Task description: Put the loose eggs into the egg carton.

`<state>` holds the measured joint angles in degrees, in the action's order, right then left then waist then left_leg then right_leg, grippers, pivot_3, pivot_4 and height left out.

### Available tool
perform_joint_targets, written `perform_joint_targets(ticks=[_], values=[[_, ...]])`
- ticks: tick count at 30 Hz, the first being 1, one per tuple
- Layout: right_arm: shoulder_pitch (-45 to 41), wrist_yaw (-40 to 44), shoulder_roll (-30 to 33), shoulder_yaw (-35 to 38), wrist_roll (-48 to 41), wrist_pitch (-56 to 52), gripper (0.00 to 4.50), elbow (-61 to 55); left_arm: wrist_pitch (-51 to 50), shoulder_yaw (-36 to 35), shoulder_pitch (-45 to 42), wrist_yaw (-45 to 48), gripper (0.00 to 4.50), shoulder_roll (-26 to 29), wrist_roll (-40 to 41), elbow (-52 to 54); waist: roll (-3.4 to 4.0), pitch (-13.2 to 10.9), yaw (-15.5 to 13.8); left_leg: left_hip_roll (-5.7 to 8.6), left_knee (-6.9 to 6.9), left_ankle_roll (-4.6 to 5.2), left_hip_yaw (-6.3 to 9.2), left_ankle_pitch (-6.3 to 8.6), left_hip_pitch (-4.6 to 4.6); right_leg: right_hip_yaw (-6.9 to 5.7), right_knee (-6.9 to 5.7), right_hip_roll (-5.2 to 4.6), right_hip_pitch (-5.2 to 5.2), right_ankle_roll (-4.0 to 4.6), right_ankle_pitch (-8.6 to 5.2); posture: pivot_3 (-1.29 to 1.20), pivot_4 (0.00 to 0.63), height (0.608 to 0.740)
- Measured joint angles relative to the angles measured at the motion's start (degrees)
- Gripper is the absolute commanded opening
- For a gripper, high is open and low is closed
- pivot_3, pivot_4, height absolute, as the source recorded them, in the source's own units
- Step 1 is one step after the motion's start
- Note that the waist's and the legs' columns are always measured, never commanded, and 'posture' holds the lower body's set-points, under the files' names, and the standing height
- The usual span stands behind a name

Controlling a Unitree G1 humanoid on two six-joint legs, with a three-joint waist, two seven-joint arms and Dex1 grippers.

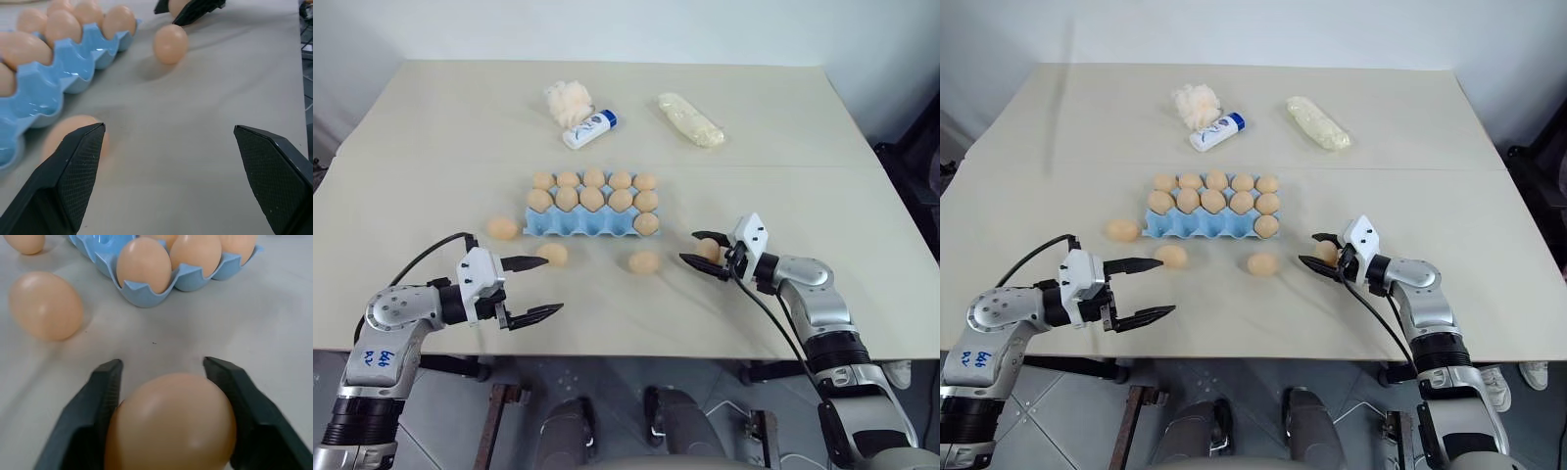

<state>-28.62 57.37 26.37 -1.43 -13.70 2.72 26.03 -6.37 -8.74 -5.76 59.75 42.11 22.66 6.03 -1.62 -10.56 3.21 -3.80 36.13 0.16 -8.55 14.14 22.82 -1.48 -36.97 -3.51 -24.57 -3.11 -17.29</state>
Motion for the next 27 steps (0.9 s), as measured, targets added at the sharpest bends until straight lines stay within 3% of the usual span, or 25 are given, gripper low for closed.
perform_joint_targets(ticks=[5,11,20,27], values=[[-1.12,0.62,-0.29,1.82,-4.97,-3.61,2.19,-9.32,-0.6,-2.13,0.67,-1.89,4.5,0.0,0.01,-0.26,0.01,-0.01,0.44,-0.05,-0.05,-0.04,-0.01,-0.01,-0.08,0.03,-0.11,0.02,-0.02,0.02,-0.01,0.0,0.15,0.74],[-8.99,-2.38,-6.59,-2.35,-5.53,-9.0,2.19,-16.53,-1.3,-6.09,1.59,-3.78,4.5,0.3,0.29,-2.4,0.0,0.0,1.21,-0.07,-0.09,-0.16,0.01,-0.01,-0.25,0.0,-0.33,0.0,0.0,0.14,-0.08,0.0,0.15,0.74],[-22.73,-8.43,-17.55,-8.55,4.55,-3.58,2.19,6.4,-2.48,-7.05,2.99,-5.4,4.5,0.2,0.46,-1.5,-0.01,0.0,1.72,-0.04,-0.1,-0.3,0.0,0.04,-0.17,-0.07,-0.42,-0.07,-0.11,0.14,-0.08,0.0,0.15,0.74],[-25.06,-9.19,-21.59,-8.48,5.99,-0.32,4.42,15.75,-3.61,-7.06,3.81,-7.08,4.5,-0.78,0.72,0.38,0.0,0.0,1.65,-0.06,-0.16,-0.24,0.03,0.04,-0.02,-0.15,-0.36,-0.07,-0.23,0.15,-0.09,0.0,0.15,0.74]])
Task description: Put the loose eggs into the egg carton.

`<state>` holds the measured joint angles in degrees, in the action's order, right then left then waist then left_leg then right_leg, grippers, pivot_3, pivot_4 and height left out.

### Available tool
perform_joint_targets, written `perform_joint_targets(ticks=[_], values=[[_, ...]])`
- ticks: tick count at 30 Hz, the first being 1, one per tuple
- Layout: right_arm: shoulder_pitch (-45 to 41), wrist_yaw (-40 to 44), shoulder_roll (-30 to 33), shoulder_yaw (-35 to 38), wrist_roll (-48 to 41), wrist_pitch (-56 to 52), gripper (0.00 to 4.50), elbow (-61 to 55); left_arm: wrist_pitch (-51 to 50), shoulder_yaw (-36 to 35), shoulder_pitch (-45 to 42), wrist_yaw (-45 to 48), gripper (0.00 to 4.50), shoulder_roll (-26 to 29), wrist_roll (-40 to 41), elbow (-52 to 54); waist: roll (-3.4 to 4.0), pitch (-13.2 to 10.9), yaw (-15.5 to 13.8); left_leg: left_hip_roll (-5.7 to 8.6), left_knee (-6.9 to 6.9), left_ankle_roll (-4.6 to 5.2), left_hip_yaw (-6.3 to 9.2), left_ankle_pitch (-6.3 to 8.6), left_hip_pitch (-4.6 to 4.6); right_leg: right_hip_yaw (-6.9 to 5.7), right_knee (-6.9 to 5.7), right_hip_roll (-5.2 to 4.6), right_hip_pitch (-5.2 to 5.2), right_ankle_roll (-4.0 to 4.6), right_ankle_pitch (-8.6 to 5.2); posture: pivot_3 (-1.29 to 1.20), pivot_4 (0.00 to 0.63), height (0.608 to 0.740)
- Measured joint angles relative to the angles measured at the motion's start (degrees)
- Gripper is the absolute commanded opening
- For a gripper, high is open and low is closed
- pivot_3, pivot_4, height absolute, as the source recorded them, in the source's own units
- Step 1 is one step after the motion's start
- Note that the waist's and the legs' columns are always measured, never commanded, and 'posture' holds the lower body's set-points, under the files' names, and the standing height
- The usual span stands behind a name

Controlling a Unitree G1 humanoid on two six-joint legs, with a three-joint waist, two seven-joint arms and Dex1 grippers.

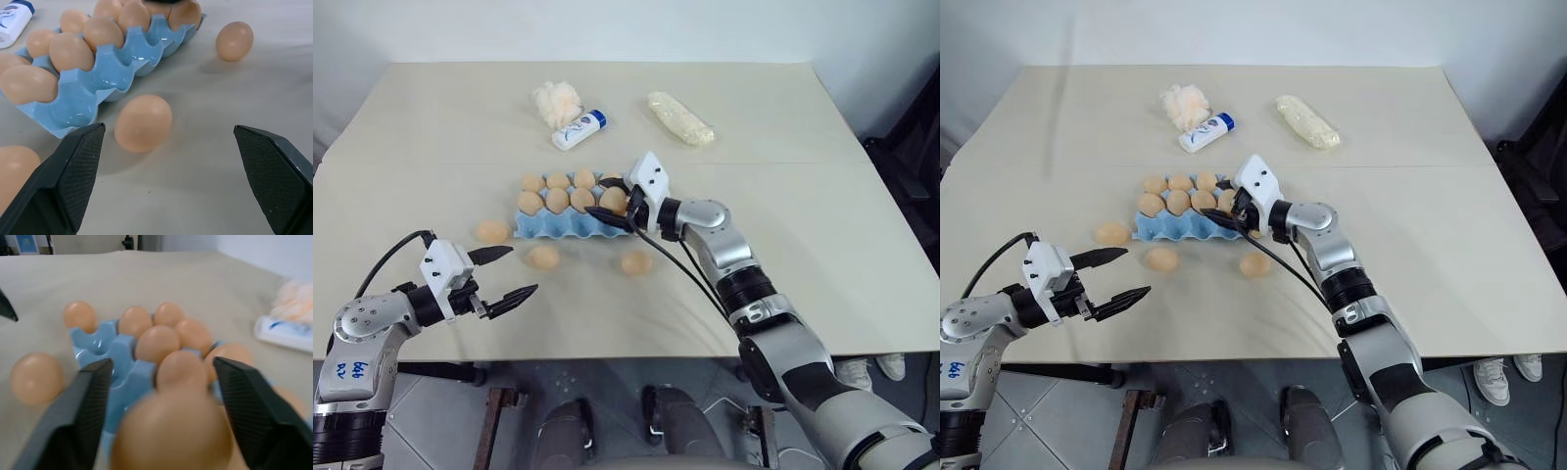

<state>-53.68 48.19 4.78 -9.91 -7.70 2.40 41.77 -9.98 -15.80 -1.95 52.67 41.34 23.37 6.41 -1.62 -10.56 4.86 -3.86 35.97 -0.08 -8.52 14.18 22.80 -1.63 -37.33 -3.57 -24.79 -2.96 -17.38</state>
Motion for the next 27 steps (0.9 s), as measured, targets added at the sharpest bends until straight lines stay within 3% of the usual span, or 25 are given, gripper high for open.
perform_joint_targets(ticks=[3,6,12,18,22,27], values=[[0.91,0.36,0.44,0.43,-0.15,0.22,4.47,-1.87,-0.53,0.11,-0.06,-0.45,4.5,-0.27,0.03,0.6,0.0,0.0,0.0,0.0,0.01,0.0,0.02,0.0,0.02,-0.01,0.01,0.0,0.0,-0.01,0.0,0.0,0.15,0.74],[5.25,1.93,4.69,1.94,-1.42,-0.12,4.47,-9.09,-1.13,0.73,-0.28,-0.59,4.5,-0.82,0.16,2.18,0.0,0.0,-0.56,0.02,0.02,-0.09,0.14,0.07,0.11,-0.16,0.1,-0.06,0.02,-0.01,0.0,0.0,0.15,0.74],[20.47,9.3,18.11,7.61,-7.64,-2.01,4.47,-28.09,-2.54,2.86,-2.16,0.52,4.5,-1.49,1.44,2.42,0.0,0.0,-1.51,-0.02,-0.02,-0.01,0.25,0.08,0.2,-0.36,0.35,-0.02,0.09,-0.02,0.01,0.0,0.15,0.74],[37.94,16.03,31.53,16.86,-13.87,-2.95,4.47,-37.25,-2.34,4.94,-4.23,2.24,4.5,-1.28,1.25,1.23,0.02,-0.01,-2.01,-0.03,0.01,0.04,0.24,0.09,0.15,-0.4,0.5,0.05,0.21,-0.02,0.0,0.0,0.15,0.74],[44.04,18.15,34.09,18.58,-14.46,-3.29,4.47,-38.11,-3.3,6.13,-5.03,4.09,4.5,-0.75,1.29,0.33,0.01,-0.01,-1.41,-0.04,0.08,0.01,0.07,0.08,-0.07,-0.24,0.45,0.07,0.32,0.01,0.01,0.0,0.15,0.74],[41.95,18.71,33.1,15.86,-14.45,-4.26,4.47,-38.52,-3.28,6.28,-6.43,4.56,4.5,-0.7,1.25,-0.57,0.0,-0.02,-1.45,0.01,0.1,-0.06,0.05,0.02,-0.26,-0.08,0.46,0.08,0.43,0.11,0.08,0.0,0.15,0.74]])
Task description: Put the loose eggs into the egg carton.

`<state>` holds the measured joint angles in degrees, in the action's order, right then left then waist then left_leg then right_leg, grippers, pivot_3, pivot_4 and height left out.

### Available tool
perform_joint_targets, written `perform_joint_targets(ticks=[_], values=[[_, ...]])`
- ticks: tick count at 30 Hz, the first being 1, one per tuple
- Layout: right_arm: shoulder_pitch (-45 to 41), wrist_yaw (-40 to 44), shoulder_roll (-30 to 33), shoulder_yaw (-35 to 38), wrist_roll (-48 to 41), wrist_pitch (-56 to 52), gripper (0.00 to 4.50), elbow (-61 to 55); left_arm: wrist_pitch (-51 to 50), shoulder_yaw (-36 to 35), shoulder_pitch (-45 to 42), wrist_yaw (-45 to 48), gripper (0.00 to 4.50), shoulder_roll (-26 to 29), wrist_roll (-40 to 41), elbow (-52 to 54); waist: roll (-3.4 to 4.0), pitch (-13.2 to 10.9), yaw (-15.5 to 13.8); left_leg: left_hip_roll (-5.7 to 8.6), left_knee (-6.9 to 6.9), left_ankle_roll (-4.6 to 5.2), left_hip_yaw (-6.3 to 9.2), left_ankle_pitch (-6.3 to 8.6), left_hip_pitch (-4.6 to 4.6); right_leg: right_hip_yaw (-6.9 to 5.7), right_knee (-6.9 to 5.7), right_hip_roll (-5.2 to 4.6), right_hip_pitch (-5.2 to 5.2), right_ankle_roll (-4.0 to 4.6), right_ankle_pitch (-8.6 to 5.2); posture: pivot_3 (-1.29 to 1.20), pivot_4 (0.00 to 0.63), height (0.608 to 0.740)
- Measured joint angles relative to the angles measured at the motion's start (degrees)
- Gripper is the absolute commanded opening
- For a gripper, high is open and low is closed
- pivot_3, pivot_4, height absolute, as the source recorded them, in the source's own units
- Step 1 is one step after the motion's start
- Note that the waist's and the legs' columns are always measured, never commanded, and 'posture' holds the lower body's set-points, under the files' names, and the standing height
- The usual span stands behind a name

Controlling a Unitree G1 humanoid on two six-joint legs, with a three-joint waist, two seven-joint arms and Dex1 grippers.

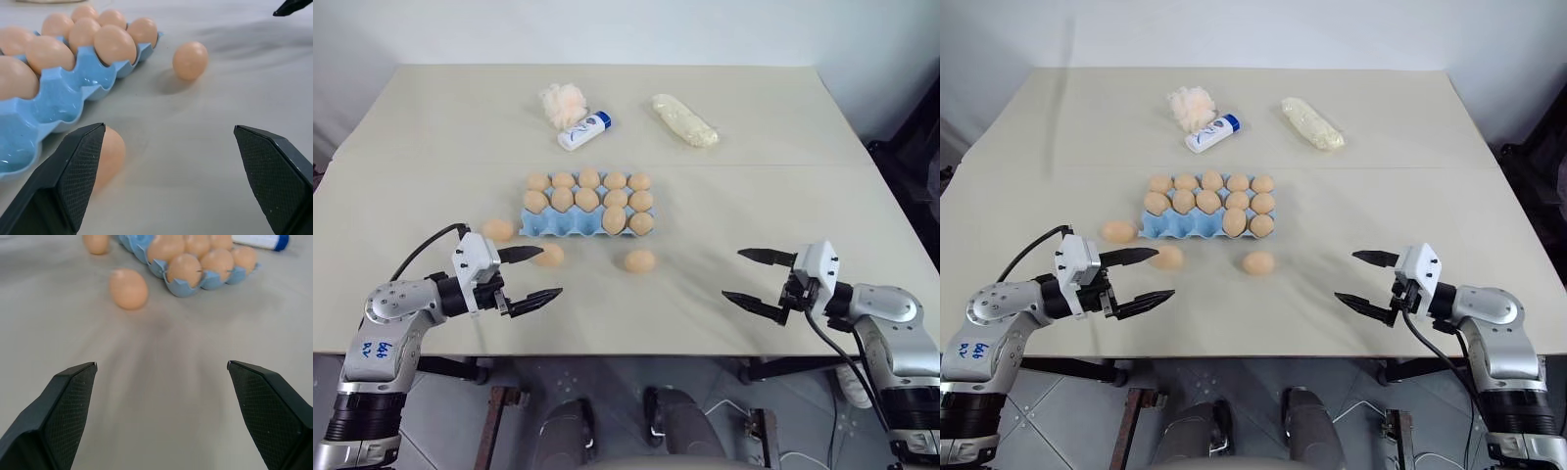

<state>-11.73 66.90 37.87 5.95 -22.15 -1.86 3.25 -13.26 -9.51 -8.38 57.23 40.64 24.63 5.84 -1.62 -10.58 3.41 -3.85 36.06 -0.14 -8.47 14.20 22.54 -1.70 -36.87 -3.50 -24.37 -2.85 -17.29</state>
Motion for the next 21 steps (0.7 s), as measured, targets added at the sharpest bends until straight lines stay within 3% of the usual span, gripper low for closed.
perform_joint_targets(ticks=[8,18,21], values=[[-13.55,-2.85,-10.12,-11.58,2.03,-8.2,4.47,2.42,0.46,-1.29,0.89,0.0,4.5,0.12,-0.02,-0.85,0.0,0.0,-0.06,-0.01,-0.08,-0.04,-0.03,0.02,0.04,0.09,-0.03,-0.01,-0.12,0.02,0.02,0.0,0.15,0.74],[-23.99,-2.45,-21.02,-19.58,10.56,-0.2,4.47,22.37,-1.85,-4.55,7.82,-0.34,4.5,0.83,1.91,3.99,0.0,0.01,-0.03,-0.11,-0.11,0.06,0.06,0.11,0.28,-0.27,0.0,-0.03,-0.29,0.02,0.02,0.0,0.15,0.74],[-24.05,-2.4,-23.63,-20.13,11.37,2.22,3.58,25.43,-1.89,-5.68,9.12,-1.59,4.5,0.78,1.95,4.79,0.0,0.0,0.03,-0.14,-0.09,0.04,0.07,0.11,0.29,-0.33,-0.02,-0.03,-0.3,0.02,0.01,0.0,0.15,0.74]])
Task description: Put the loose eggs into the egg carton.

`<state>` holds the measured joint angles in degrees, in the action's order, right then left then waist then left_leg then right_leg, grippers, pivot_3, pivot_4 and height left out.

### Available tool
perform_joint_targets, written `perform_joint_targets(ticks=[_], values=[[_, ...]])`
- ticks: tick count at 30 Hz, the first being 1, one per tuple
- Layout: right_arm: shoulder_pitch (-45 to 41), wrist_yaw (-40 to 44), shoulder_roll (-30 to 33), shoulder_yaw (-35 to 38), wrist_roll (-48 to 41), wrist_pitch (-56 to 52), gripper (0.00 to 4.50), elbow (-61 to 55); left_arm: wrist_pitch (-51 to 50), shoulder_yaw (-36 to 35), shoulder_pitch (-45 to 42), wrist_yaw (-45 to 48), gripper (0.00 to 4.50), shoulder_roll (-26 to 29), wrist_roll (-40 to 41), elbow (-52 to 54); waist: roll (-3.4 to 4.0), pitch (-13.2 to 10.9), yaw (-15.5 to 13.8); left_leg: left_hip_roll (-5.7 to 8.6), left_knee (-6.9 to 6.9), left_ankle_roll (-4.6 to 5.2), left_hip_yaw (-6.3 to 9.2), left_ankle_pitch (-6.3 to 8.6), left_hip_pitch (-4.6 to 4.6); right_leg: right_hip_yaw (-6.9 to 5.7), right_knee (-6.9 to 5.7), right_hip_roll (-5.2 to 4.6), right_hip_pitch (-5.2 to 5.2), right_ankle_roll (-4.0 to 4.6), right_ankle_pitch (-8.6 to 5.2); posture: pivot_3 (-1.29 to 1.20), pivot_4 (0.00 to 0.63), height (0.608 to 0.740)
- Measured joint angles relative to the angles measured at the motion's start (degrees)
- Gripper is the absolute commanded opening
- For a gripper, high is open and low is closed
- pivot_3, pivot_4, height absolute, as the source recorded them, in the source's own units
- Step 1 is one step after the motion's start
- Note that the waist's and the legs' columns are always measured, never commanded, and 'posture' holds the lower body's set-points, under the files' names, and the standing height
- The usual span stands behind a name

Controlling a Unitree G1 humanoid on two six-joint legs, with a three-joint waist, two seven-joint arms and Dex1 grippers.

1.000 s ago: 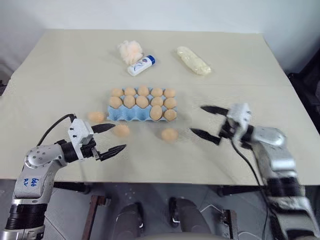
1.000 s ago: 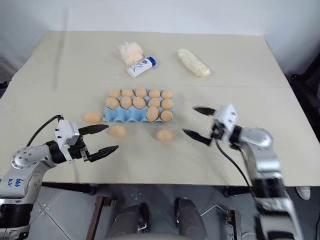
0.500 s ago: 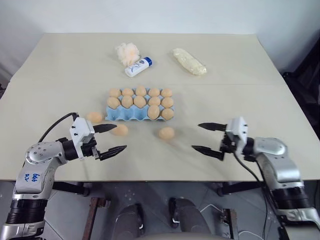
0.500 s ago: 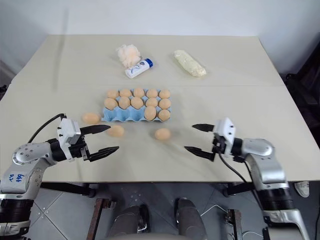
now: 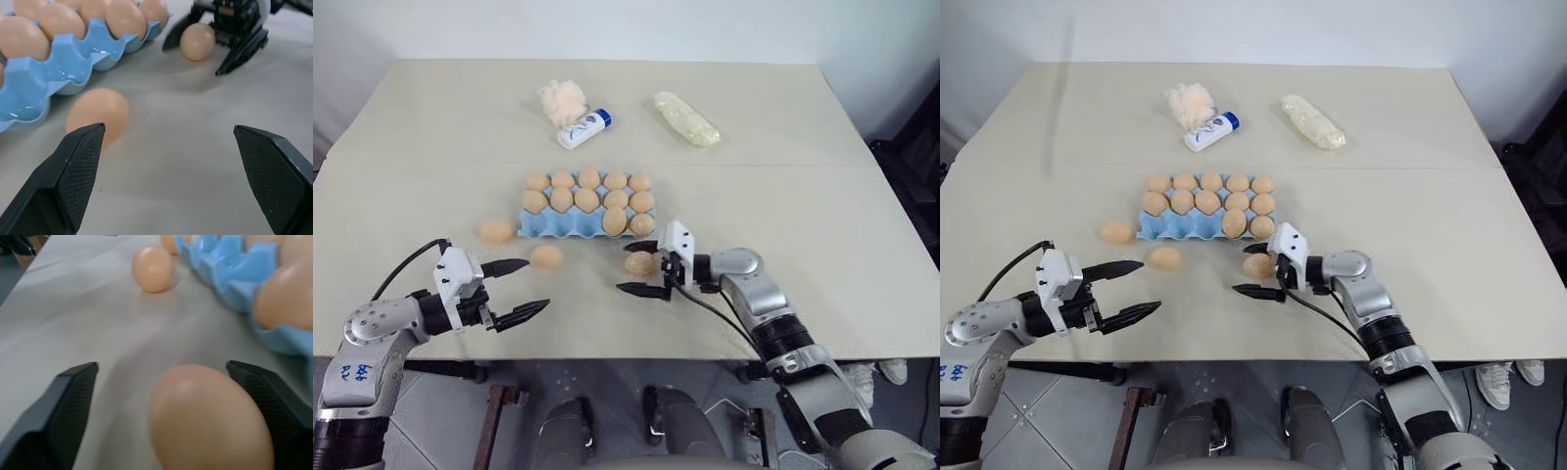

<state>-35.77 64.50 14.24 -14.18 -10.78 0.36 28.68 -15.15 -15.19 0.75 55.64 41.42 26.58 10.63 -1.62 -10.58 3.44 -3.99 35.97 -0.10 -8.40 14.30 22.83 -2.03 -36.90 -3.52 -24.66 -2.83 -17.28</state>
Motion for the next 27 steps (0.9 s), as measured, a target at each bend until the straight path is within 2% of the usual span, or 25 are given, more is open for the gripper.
perform_joint_targets(ticks=[3,7,12,17,22,25,27], values=[[-0.07,0.2,-1.15,0.1,0.01,0.85,2.55,-0.21,0.02,-2.0,1.24,-1.61,4.5,-0.21,0.22,0.23,0.0,0.0,0.12,-0.02,0.04,-0.23,0.0,0.12,-0.01,-0.03,-0.01,-0.02,0.02,0.01,0.0,0.0,0.15,0.74],[-1.34,1.06,-2.34,0.09,-1.2,-2.05,2.55,-3.99,0.17,-5.88,3.53,-3.37,4.5,-0.25,0.39,0.14,0.0,0.0,0.35,-0.04,0.04,-0.26,0.0,0.11,-0.02,-0.04,-0.06,-0.04,0.0,0.03,-0.01,0.0,0.15,0.74],[-10.55,0.03,-7.49,0.73,-2.42,-4.0,2.55,-3.16,0.34,-7.06,5.43,-4.89,4.5,-1.52,0.37,0.1,0.01,0.0,1.35,-0.06,0.0,-0.32,0.05,0.09,-0.05,-0.14,-0.11,-0.07,0.0,0.09,-0.04,0.0,0.15,0.74],[-21.38,-4.28,-11.97,1.07,0.7,1.21,2.55,11.8,0.36,-6.73,5.59,-5.62,4.5,-2.26,0.35,0.23,0.0,0.0,1.51,-0.07,-0.03,-0.41,0.06,0.13,-0.03,-0.25,-0.1,-0.09,-0.03,0.13,-0.06,0.0,0.15,0.74],[-28.35,-10.61,-15.17,1.67,4.71,9.25,2.55,27.71,0.37,-6.6,5.48,-6.13,4.5,-2.54,0.35,0.27,0.0,0.0,1.55,-0.13,-0.04,-0.48,0.06,0.19,0.17,-0.42,-0.09,-0.09,-0.22,0.15,-0.07,0.0,0.15,0.74],[-29.93,-13.13,-16.49,2.55,6.28,12.29,3.13,33.95,0.36,-6.38,5.47,-6.37,4.5,-2.68,0.35,0.29,0.0,0.0,1.54,-0.14,-0.03,-0.31,0.03,0.07,0.41,-0.43,-0.14,-0.09,-0.48,0.15,-0.07,0.0,0.15,0.74],[-30.38,-12.78,-17.12,3.82,6.09,12.34,3.75,35.21,0.36,-6.36,5.51,-6.65,4.5,-2.78,0.35,0.31,0.0,0.0,1.52,-0.15,-0.03,-0.27,0.03,0.05,0.43,-0.44,-0.14,-0.08,-0.5,0.15,-0.07,0.0,0.15,0.74]])
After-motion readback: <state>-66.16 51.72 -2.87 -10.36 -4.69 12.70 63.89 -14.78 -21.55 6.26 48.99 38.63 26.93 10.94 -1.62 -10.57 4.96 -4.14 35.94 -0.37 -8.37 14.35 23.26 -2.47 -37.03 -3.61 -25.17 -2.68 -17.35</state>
